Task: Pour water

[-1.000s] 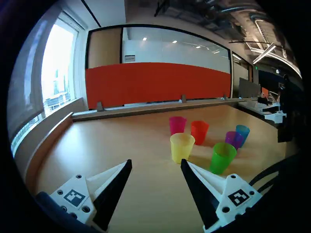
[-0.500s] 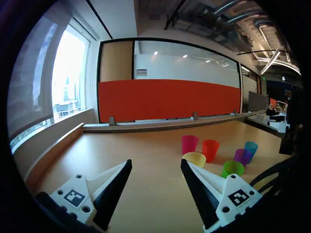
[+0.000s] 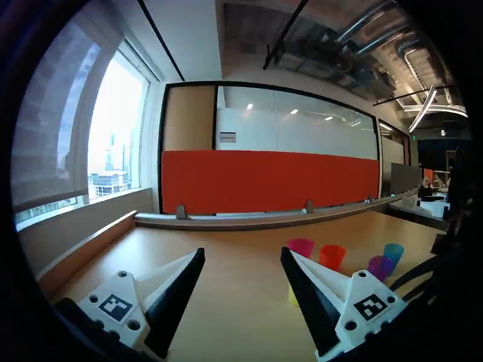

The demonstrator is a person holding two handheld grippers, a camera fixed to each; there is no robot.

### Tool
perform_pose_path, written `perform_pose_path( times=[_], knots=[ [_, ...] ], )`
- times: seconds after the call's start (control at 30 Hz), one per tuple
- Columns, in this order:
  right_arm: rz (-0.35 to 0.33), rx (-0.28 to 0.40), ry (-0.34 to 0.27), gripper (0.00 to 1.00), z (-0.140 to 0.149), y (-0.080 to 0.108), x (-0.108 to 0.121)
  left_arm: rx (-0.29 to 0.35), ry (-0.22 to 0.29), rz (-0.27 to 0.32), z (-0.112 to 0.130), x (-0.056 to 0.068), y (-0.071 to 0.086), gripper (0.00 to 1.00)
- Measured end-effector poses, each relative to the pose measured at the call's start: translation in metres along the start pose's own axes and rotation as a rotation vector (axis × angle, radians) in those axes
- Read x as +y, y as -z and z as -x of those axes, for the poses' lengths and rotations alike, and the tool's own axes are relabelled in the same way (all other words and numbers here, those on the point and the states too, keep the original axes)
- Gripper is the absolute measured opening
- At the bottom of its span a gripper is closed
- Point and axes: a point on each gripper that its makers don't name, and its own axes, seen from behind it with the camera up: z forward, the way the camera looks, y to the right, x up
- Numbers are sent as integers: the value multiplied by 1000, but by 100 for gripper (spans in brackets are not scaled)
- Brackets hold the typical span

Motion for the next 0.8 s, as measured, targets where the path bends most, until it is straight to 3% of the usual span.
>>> perform_pose_path(
  times=[0.4,0.6,0.8],
  knots=[
    [44,29,20,100,-10,0,-6,69,23,-44,-16,-11,-7,93],
    [55,19,2,100,-8,1,0,112,35,-54,-25,-10,-9,93],
    [80,37,-20,100,-14,3,7,133,10,-61,-30,-7,-11,93]
  ],
)
